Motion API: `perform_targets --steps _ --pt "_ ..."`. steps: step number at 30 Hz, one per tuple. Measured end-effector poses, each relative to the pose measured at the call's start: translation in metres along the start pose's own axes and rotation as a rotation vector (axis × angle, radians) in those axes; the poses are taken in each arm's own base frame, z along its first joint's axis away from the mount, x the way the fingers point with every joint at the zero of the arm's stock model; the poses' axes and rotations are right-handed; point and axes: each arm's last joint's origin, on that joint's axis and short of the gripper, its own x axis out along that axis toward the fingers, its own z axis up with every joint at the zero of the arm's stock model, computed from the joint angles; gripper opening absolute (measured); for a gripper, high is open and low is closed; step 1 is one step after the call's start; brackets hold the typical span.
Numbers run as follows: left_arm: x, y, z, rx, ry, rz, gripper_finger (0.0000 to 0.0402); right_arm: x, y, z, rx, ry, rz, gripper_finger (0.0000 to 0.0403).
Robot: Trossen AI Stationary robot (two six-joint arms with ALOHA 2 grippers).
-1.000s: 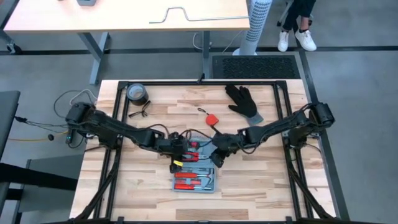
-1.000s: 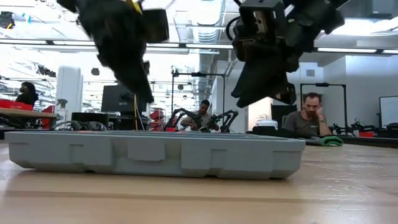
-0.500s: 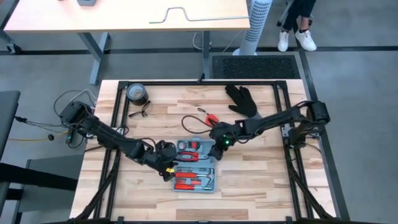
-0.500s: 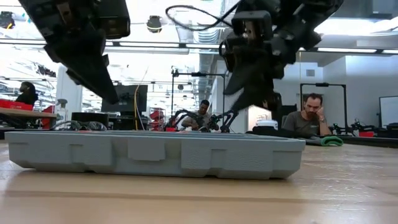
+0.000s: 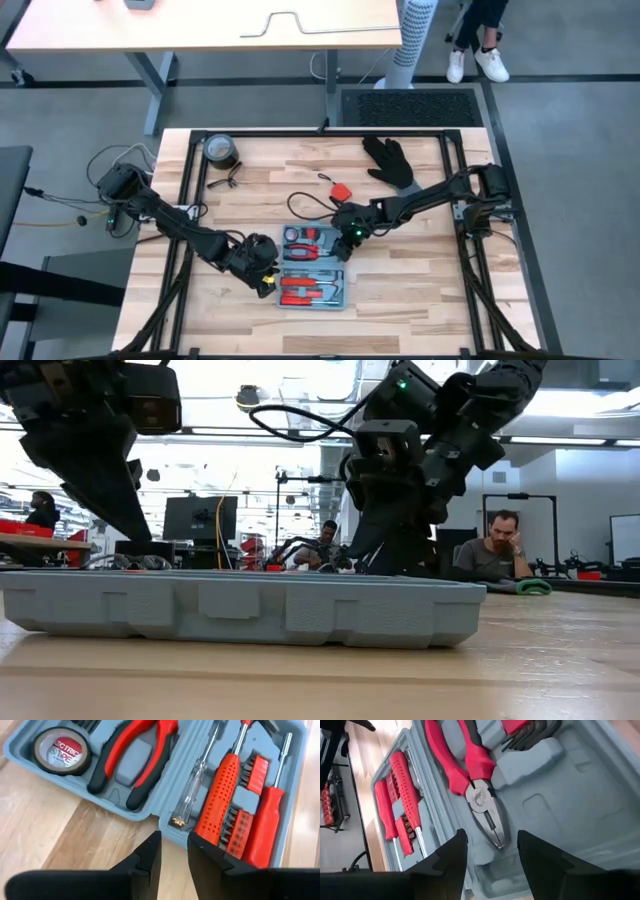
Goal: Prefit tool cases
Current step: Move the black glove to the upper right of the table
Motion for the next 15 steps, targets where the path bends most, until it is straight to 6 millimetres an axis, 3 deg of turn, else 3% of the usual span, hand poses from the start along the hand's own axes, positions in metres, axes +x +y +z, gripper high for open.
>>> perform_targets --steps 7,15 --pt "0.027 -0.006 -0.011 -0.027 0.041 -0.018 0.0086 -0.001 -0.002 0.001 0.001 -0.001 -0.004 0.0178" --pt "0.058 -0.011 0.0 -0.08 -0.036 -0.088 0.0086 0.0 -0.001 -0.003 -0.016 0.033 -0.014 0.0178"
